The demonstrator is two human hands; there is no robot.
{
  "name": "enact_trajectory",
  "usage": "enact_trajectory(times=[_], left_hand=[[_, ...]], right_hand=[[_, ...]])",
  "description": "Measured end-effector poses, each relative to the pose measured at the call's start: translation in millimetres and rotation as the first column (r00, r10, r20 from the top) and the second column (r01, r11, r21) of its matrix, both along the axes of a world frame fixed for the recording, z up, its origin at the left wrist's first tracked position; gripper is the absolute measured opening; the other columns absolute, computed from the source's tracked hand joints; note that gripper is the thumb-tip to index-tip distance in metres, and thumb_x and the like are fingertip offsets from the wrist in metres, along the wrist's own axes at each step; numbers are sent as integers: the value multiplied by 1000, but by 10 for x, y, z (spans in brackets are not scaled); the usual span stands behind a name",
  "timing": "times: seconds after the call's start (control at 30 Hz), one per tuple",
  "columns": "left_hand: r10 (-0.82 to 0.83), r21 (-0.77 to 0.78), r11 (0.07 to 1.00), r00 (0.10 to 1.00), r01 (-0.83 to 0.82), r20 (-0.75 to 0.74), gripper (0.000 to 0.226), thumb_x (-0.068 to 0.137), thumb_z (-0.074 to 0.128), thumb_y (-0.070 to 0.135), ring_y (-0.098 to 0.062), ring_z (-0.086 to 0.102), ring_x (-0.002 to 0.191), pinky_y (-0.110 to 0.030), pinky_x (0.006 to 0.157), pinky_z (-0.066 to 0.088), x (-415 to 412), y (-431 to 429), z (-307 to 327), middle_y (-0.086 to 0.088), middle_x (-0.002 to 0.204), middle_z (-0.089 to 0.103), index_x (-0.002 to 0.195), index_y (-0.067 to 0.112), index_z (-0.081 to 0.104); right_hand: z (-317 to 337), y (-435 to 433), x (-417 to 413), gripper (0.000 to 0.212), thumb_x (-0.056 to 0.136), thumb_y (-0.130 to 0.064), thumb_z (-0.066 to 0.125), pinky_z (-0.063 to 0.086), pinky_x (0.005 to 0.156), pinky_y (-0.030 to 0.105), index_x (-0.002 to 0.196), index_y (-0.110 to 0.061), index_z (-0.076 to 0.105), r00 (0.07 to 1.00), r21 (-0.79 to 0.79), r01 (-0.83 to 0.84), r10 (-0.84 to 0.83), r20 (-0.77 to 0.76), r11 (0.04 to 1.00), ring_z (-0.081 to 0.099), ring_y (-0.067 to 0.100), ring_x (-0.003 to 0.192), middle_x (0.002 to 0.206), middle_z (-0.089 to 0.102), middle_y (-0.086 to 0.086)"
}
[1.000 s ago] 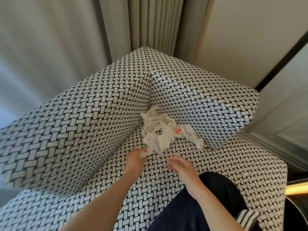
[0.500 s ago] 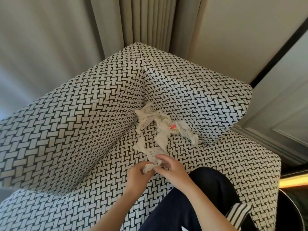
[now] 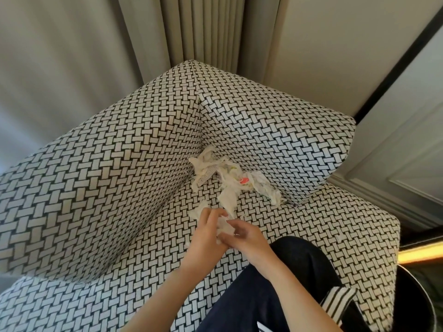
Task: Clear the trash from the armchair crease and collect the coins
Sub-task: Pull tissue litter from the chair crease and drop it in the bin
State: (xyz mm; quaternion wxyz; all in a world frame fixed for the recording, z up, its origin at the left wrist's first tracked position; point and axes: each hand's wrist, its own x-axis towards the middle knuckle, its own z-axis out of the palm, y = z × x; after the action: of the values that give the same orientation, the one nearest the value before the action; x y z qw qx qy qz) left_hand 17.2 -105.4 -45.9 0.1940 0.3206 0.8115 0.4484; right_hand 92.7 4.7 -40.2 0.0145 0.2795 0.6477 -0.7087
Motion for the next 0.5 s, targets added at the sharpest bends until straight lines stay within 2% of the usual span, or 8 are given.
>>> enact_trajectory(times=[0.1, 0.17, 0.27, 0.37, 0.43, 0.5], left_hand=[[-74, 4, 997, 997, 74, -27, 62, 76, 69, 5, -1, 56, 87, -7, 70, 46, 0, -25, 15, 11, 119, 35, 128, 26, 42], [-100, 33, 994, 995, 100, 1, 65, 75, 74, 11, 0, 57, 89, -8, 73, 47, -15, -43, 37, 14, 121, 37, 129, 27, 43], [-15, 125, 992, 972, -15, 236, 64, 71, 78, 13, 0, 64, 84, -14, 67, 52, -102, -91, 90, 20, 121, 46, 125, 31, 49], [79, 133, 982, 936, -131, 343, 55, 75, 76, 16, -6, 68, 83, -22, 69, 57, -236, -187, 71, 18, 117, 55, 116, 42, 50], [138, 54, 986, 949, -159, 284, 55, 76, 75, 16, -5, 65, 91, -18, 69, 54, -323, -283, -1, 16, 119, 55, 117, 41, 49], [131, -139, 984, 980, -110, 152, 63, 76, 74, 14, -3, 54, 107, -20, 82, 50, -396, -397, -136, 13, 128, 48, 128, 35, 45]], right_hand=[[-12, 7, 11, 18, 80, -20, 72, 54, 76, 21, 98, -19, 69, 999, 14, 11, -11, 32, 1000, 68, 8, 88, 93, 73, -2], [-32, 16, 12, 17, 82, -17, 70, 54, 74, 21, 99, -19, 68, 998, -2, 60, -60, 34, 998, 68, 9, 88, 93, 73, -1], [-54, 29, 6, 23, 85, -12, 67, 53, 70, 19, 107, -16, 66, 987, -85, 158, -159, -7, 984, 69, 11, 89, 97, 73, 0], [-80, 65, 9, 23, 88, -11, 63, 54, 87, 34, 110, -16, 64, 962, -167, 266, -273, -21, 949, 66, 17, 99, 106, 70, 6], [-90, 90, 10, 21, 89, -11, 60, 51, 91, 37, 109, -17, 64, 944, -247, 312, -328, -25, 917, 64, 19, 102, 108, 69, 7], [-89, 104, 6, 20, 89, -10, 59, 53, 87, 31, 108, -17, 63, 932, -319, 334, -362, -30, 887, 64, 18, 103, 108, 69, 7]])
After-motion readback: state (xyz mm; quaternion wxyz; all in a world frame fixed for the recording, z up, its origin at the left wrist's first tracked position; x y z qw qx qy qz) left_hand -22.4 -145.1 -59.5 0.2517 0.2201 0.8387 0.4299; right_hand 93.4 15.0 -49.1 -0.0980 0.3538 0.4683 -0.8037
